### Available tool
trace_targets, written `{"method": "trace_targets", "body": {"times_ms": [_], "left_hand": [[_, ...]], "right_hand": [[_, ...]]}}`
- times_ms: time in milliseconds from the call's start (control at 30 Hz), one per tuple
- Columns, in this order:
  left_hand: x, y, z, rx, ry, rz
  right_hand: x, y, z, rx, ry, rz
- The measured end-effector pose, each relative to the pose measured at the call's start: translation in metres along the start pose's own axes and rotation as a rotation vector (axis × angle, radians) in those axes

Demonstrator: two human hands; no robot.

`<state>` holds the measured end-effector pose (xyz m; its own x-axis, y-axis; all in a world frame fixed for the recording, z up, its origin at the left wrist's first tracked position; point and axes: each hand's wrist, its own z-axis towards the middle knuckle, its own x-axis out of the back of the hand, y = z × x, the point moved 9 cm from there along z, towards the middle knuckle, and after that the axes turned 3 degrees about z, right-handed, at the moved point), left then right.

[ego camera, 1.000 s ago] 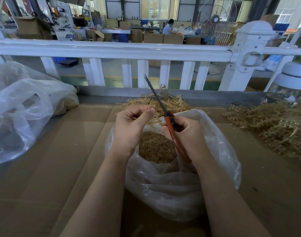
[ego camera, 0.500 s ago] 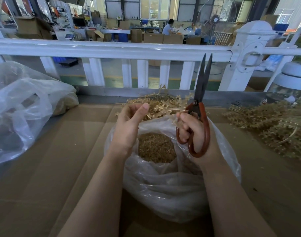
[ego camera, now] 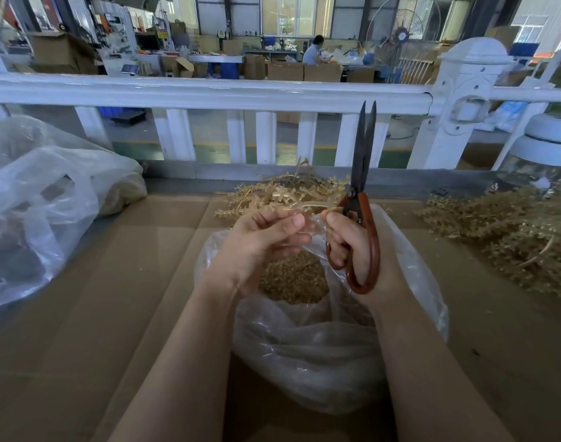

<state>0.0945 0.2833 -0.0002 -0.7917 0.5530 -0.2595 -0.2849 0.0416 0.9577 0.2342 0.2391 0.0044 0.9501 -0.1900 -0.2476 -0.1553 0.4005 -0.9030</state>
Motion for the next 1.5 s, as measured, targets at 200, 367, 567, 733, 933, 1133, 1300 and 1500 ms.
{"method": "trace_targets", "body": {"times_ms": [200, 367, 567, 733, 933, 1133, 1300, 1500], "left_hand": [[-0.004, -0.004, -0.001, 0.011, -0.013, 0.138], [0.0, -0.002, 0.0, -0.006, 0.039, 0.042], [0.028, 0.007, 0.001, -0.112, 0.281, -0.072], [0.036, 0.01, 0.001, -0.149, 0.327, -0.092], [0.039, 0.012, 0.001, -0.174, 0.338, -0.051], [0.039, 0.016, -0.001, -0.202, 0.338, -0.119], [0.039, 0.018, -0.001, -0.236, 0.32, -0.116], [0.041, 0.018, -0.001, -0.26, 0.331, -0.032]], "right_hand": [[0.007, 0.012, 0.0, -0.091, 0.052, -0.072], [0.006, 0.009, -0.001, -0.062, 0.071, -0.154], [0.01, -0.003, -0.002, 0.045, 0.172, -0.329], [0.003, 0.01, -0.002, 0.017, 0.102, -0.576], [-0.009, 0.011, -0.005, 0.066, -0.041, -0.853], [-0.014, 0.007, -0.008, 0.131, -0.039, -1.017], [-0.013, 0.003, -0.009, 0.172, -0.007, -1.078], [-0.014, -0.001, -0.009, 0.205, 0.015, -1.15]]}}
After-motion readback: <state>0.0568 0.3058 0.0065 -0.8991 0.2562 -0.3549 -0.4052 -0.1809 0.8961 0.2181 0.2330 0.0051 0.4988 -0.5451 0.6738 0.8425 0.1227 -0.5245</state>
